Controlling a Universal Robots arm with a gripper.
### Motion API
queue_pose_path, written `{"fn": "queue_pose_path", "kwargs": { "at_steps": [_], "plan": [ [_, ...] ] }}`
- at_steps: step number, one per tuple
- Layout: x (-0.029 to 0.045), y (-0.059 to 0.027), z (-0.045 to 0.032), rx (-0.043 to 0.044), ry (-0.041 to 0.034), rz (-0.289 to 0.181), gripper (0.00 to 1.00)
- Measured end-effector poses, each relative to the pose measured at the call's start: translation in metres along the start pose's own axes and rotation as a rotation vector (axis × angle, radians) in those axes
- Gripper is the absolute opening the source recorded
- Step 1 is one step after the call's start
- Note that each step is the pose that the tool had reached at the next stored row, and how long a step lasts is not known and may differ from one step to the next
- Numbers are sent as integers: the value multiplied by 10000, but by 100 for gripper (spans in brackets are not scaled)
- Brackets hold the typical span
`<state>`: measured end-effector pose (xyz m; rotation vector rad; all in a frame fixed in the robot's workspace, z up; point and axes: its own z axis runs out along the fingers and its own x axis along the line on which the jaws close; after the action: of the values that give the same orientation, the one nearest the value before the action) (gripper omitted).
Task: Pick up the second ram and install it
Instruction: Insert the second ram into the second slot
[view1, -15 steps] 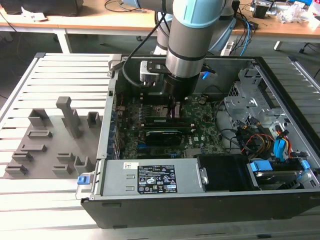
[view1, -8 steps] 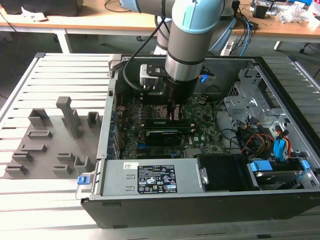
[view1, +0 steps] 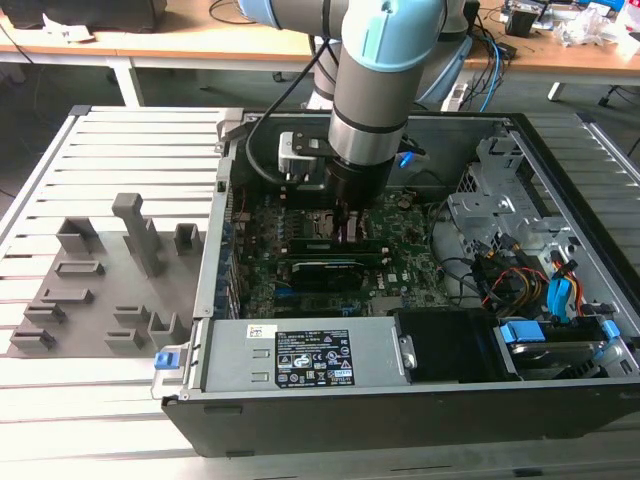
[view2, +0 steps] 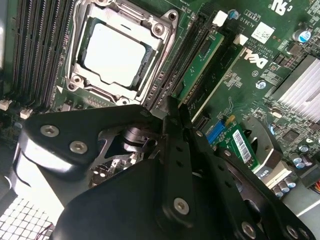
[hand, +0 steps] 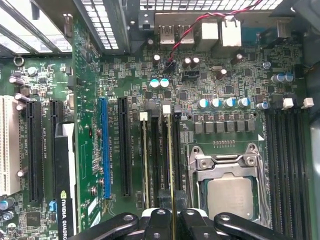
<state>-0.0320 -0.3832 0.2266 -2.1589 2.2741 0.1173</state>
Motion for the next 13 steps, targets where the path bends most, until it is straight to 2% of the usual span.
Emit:
{"fn": "queue_pose_path", "kwargs": {
  "at_steps": [4,13],
  "plan": [
    [-2,-36,-1,2,0,-1,14],
    [-2,-37,5,1,15,-66,14]
  ]
}}
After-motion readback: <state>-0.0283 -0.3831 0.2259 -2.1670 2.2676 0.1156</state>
